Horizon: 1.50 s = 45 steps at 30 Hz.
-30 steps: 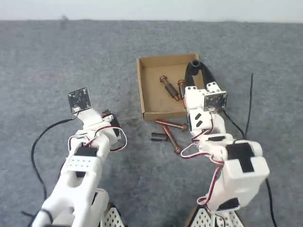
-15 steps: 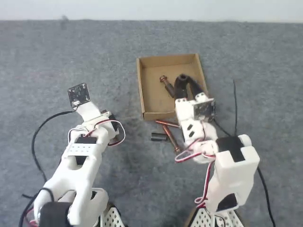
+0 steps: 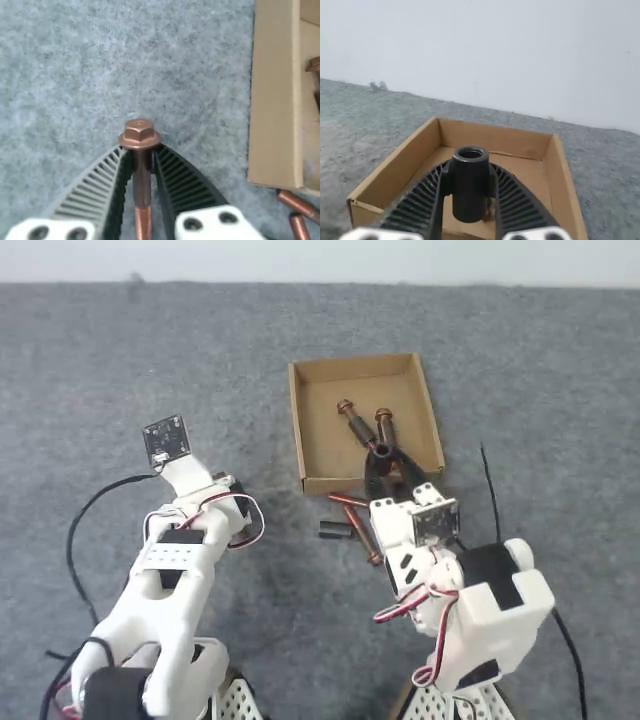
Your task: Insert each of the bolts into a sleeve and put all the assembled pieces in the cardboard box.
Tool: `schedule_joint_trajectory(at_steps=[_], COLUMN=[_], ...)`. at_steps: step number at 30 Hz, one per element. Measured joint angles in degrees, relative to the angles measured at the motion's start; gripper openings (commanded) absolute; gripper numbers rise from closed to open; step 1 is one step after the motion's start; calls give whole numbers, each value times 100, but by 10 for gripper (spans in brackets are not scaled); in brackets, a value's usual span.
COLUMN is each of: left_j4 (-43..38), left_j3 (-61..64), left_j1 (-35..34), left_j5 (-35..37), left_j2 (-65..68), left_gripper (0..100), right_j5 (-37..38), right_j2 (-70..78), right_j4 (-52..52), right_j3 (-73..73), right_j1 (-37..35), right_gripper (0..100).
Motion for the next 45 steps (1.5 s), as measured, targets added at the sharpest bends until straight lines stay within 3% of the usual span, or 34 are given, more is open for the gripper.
schedule_joint_trajectory(at_steps=[18,29,34,45], left_j4=[0,-53,-598,-2356], left_j3=[0,0,0,0], left_j1=[-26,-26,-35,-35], left_j5=[0,0,-26,-26], left_j2=[0,0,0,0], left_gripper=[11,11,11,11], right_j5=[0,0,0,0], right_j2=[-905,-905,-905,-905], right_j4=[-9,-123,-123,255], right_j3=[765,765,765,765], right_j1=[-88,-1240,-1600,-1644], right_gripper=[6,6,6,6])
